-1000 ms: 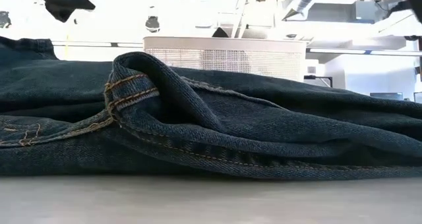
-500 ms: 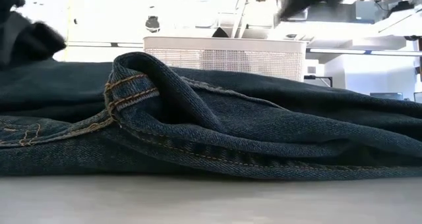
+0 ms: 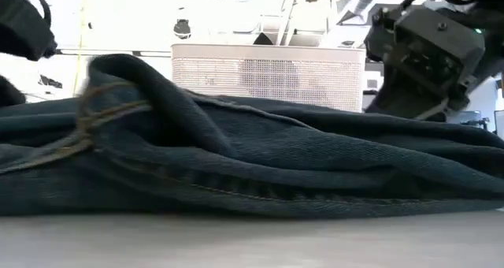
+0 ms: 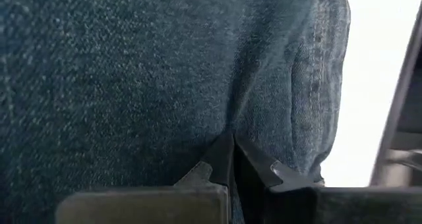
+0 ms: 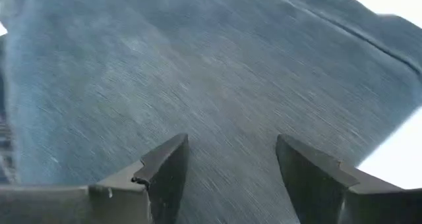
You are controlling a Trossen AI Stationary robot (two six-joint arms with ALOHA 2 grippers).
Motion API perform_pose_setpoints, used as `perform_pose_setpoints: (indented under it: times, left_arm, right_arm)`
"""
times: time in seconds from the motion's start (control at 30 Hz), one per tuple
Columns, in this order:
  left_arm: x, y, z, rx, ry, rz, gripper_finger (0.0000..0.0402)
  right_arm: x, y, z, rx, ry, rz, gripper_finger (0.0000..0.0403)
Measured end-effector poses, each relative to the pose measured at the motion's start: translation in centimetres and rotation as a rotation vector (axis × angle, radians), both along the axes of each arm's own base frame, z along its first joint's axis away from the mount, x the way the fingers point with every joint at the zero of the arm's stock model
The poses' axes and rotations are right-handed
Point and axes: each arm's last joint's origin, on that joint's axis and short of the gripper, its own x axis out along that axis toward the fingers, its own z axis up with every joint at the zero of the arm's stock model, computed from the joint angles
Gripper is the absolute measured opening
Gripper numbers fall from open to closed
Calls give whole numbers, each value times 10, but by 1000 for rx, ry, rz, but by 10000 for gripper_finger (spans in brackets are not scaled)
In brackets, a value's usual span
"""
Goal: Fold laundry
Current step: Fold the dark blue jeans
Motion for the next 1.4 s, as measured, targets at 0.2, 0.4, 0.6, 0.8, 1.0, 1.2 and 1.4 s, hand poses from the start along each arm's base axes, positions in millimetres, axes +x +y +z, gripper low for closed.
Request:
perform_pose_setpoints:
  times: [0.2, 0.4, 0.6, 0.8, 1.0, 1.2, 1.4]
  left_arm:
    - [1, -7, -3, -145, 129, -12, 0]
    - [12, -13, 39, -241, 5, -91, 0]
    - [17, -6, 99, -154, -298, -99, 0]
    - [14, 1, 108, -32, -374, -40, 0]
    - [9, -8, 72, -65, -169, -1, 0]
    - [-6, -18, 35, -40, 15, 37, 0]
    - [-18, -11, 10, 1, 76, 129, 0]
  right_arm:
    - [-11, 7, -13, -16, 43, 15, 260]
    - [-18, 10, -3, -37, 48, 52, 260]
    - [-14, 9, 41, -137, -135, 54, 260]
    - [23, -8, 42, -184, -264, 87, 260]
    - [50, -42, -8, -183, -143, -5, 254]
    - [45, -58, -37, -107, -9, -214, 231]
    - [27, -54, -44, -122, 69, -348, 208]
